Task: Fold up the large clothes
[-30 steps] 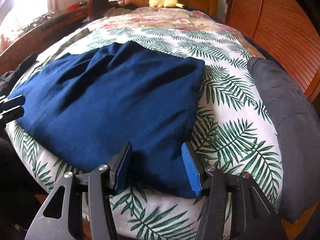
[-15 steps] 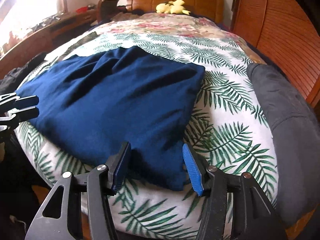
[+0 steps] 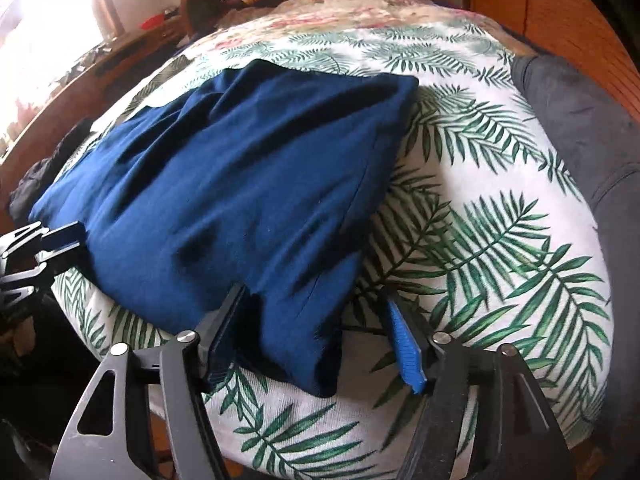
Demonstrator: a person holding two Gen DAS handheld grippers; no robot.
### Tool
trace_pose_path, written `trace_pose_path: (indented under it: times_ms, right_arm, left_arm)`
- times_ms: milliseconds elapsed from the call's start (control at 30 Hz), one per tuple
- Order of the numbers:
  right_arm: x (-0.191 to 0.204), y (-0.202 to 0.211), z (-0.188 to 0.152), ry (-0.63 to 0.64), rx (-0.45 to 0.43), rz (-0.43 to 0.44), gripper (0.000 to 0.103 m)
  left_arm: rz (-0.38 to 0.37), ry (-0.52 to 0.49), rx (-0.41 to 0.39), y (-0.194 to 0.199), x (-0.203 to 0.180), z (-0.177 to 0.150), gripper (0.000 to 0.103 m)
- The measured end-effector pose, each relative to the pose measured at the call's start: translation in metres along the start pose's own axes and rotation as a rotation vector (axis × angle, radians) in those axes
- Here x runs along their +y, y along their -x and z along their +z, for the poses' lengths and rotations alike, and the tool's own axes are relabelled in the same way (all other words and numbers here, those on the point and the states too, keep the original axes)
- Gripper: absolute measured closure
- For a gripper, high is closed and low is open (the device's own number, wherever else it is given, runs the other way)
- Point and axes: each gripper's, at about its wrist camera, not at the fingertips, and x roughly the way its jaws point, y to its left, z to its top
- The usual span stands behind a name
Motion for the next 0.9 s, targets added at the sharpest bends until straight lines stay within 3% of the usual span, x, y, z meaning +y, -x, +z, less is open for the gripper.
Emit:
trace_pose_path:
  times_ms: [167,233,267,333,367,400,633,900]
  right_arm:
    - [0.005,-0.002,0.0,0.014,0.007,-0.01,0.03]
    - [0.007,-0.004,0.0,0.022,-0.004,0.016,0.043]
    - [0.009,-0.005,-0.001,0.032,-0.003,0.046,0.057]
    - [0.014,-0.003,0.001,0.041,0.004,0.047,0.064]
    - [0.015,-0.001,0.003,0.044,0.002,0.06,0.076]
    - [0.016,0.001,0.005,0.04,-0.002,0.074,0.079]
    - [0.021,0.031,0.026,-0.006,-0.087,0.131,0.085]
    - [0.063,0.054,0.068,0.039,-0.168,0.16,0.087]
  left_arm:
    - [0.004,-0.009,0.005,-0.005,0.0,0.0,0.073]
    - [-0.001,-0.007,0.001,-0.005,0.0,0.0,0.073]
    - [-0.004,-0.004,0.0,-0.004,0.001,0.0,0.073]
    - [-0.01,0.0,-0.004,-0.002,0.002,0.001,0.073]
    - [-0.011,0.001,-0.008,0.0,0.003,0.001,0.073]
    - [-0.008,0.001,-0.013,0.002,0.004,0.002,0.073]
    - [0.0,0.022,-0.074,0.027,0.022,0.001,0.073]
    - [0.016,0.066,-0.143,0.063,0.053,-0.007,0.073]
